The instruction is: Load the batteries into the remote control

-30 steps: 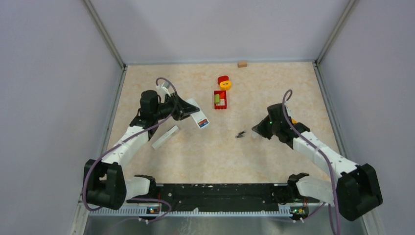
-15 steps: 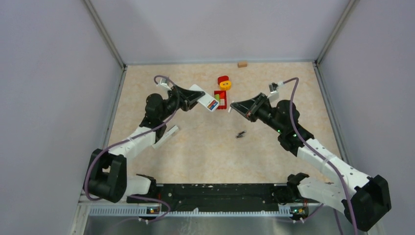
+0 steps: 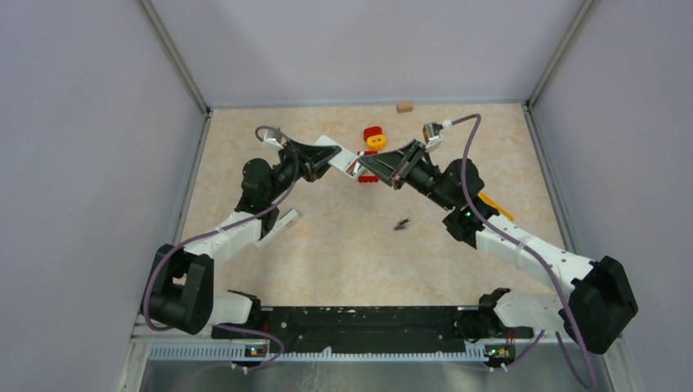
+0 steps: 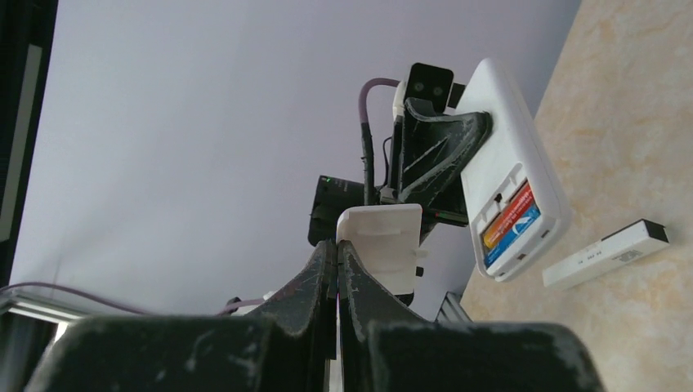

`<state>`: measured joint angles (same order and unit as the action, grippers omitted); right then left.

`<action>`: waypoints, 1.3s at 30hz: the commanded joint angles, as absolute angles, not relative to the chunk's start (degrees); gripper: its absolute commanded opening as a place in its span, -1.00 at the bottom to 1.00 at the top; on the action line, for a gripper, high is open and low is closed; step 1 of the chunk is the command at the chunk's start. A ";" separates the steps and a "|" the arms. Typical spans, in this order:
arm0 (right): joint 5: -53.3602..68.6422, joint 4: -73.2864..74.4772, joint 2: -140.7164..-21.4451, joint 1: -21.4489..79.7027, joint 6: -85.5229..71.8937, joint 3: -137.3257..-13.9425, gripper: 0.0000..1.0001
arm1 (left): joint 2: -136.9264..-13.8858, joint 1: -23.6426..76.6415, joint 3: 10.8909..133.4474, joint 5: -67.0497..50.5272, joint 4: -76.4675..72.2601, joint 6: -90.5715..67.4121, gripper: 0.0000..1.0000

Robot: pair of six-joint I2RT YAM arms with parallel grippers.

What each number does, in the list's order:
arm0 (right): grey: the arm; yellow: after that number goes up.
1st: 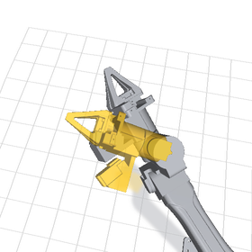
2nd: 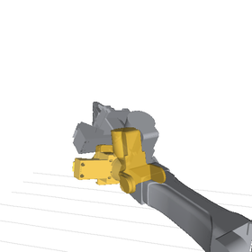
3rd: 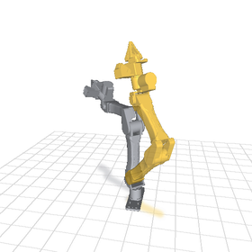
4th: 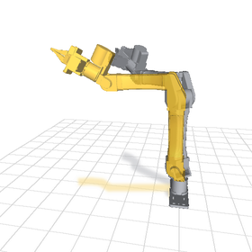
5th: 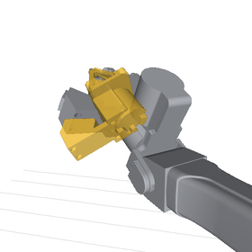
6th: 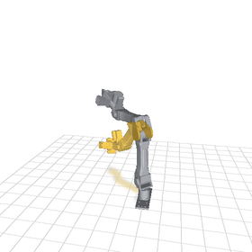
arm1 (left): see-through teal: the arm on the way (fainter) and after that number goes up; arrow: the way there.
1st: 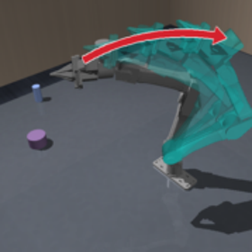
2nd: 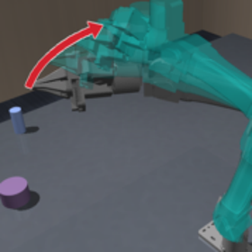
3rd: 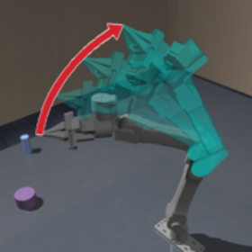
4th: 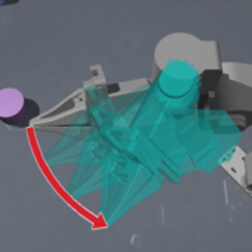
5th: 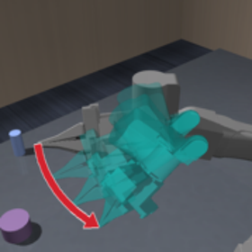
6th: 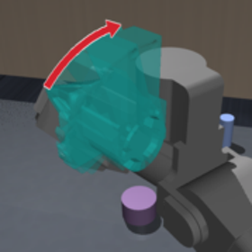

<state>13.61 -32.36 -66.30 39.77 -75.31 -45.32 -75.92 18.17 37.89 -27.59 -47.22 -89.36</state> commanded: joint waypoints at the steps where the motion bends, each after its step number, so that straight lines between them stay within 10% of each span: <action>1: 13.57 -38.28 -68.38 40.69 -76.99 -50.05 -1.00 | -74.72 18.46 37.94 -27.50 -52.48 -91.41 -1.00; 39: 12.77 -40.33 -74.81 41.04 -80.38 -51.14 -1.00 | -74.15 18.54 36.30 -28.74 -61.19 -98.78 -1.00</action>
<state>13.32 -37.30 -74.46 40.40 -80.75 -48.86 -75.90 18.33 36.34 -28.10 -54.83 -97.47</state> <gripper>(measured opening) 0.007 0.256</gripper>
